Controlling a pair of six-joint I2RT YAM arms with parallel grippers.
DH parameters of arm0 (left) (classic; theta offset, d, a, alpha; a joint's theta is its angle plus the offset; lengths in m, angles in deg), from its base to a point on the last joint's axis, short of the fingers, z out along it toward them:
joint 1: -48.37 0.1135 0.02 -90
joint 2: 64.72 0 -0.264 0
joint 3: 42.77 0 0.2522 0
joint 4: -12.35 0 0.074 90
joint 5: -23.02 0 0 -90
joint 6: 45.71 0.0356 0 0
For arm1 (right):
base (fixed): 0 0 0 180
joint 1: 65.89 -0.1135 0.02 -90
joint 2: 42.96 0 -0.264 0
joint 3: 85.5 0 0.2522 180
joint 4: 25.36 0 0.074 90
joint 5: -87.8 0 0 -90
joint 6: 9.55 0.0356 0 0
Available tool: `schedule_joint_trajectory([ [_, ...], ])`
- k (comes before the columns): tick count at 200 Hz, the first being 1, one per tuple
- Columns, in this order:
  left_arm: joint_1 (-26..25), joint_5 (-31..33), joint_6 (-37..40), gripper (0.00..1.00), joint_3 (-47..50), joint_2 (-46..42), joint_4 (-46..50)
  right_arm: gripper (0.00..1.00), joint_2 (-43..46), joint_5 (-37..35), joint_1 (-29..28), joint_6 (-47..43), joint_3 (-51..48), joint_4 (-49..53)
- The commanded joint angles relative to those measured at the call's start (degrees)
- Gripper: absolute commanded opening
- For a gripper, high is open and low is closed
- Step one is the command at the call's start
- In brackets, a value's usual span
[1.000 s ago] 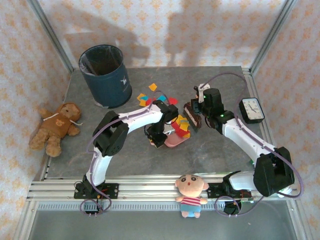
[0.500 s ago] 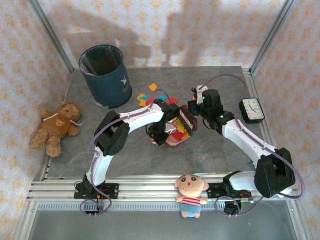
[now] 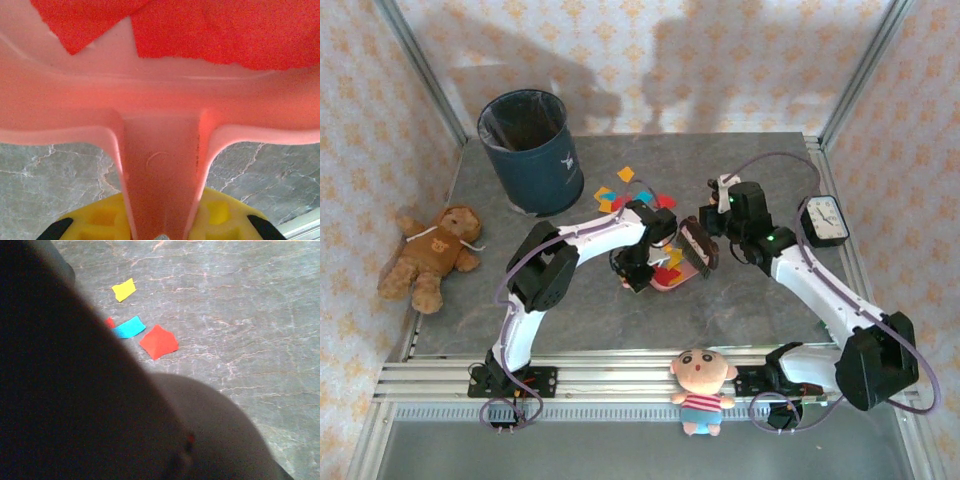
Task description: Sweep away the paper scraps from the table
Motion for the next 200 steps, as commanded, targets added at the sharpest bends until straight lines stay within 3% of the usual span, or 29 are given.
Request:
schedule_joint_trajectory([
  [1,0.61,3.15,-1.13,0.0,2.51,-3.0,1.85,0.0,3.09,-4.33,-0.36,1.23,-0.81,-0.02],
  [92,0.8,1.33,0.78,0.0,5.63,-5.15,0.74,0.0,-0.18,-11.16,-0.36,2.55,-0.78,-5.47],
  [200,0.77,-0.21,0.97,0.0,5.34,-4.23,-0.76,0.0,-7.3,-2.5,-4.84,-0.52,1.38,-3.57],
])
